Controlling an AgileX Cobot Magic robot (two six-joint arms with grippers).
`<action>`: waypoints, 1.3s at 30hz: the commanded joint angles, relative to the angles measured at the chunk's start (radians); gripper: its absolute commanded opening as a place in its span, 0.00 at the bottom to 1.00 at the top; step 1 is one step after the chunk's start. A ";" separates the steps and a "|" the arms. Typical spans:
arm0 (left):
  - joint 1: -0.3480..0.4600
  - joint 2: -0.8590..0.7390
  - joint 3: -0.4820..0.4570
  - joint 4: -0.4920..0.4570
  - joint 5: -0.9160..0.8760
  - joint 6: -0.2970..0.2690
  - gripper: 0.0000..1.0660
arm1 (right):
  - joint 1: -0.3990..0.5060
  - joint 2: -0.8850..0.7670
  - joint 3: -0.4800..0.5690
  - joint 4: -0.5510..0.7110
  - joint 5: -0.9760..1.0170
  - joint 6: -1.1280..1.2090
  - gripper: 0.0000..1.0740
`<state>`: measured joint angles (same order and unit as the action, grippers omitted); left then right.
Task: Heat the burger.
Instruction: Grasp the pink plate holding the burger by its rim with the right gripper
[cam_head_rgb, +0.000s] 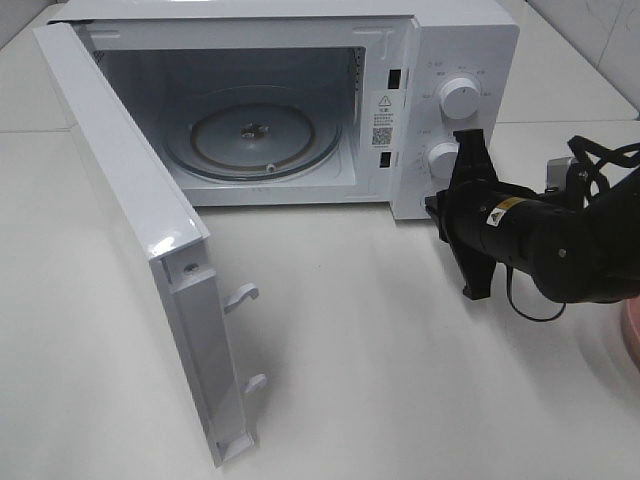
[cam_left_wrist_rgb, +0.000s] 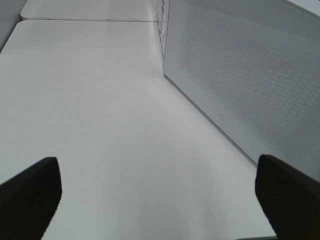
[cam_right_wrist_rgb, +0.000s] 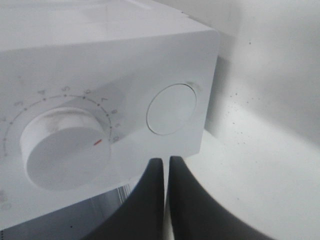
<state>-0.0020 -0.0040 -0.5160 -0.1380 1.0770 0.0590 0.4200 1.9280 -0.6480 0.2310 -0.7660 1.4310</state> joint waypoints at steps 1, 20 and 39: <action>0.000 -0.014 -0.003 -0.001 -0.003 0.002 0.92 | -0.001 -0.072 0.026 -0.021 0.062 -0.068 0.02; 0.000 -0.014 -0.003 -0.001 -0.003 0.002 0.92 | -0.001 -0.441 0.031 -0.084 0.712 -0.677 0.05; 0.000 -0.014 -0.003 -0.001 -0.003 0.002 0.92 | -0.005 -0.714 0.031 -0.092 1.196 -1.177 0.10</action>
<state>-0.0020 -0.0040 -0.5160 -0.1380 1.0770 0.0590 0.4200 1.2420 -0.6160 0.1510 0.3590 0.3270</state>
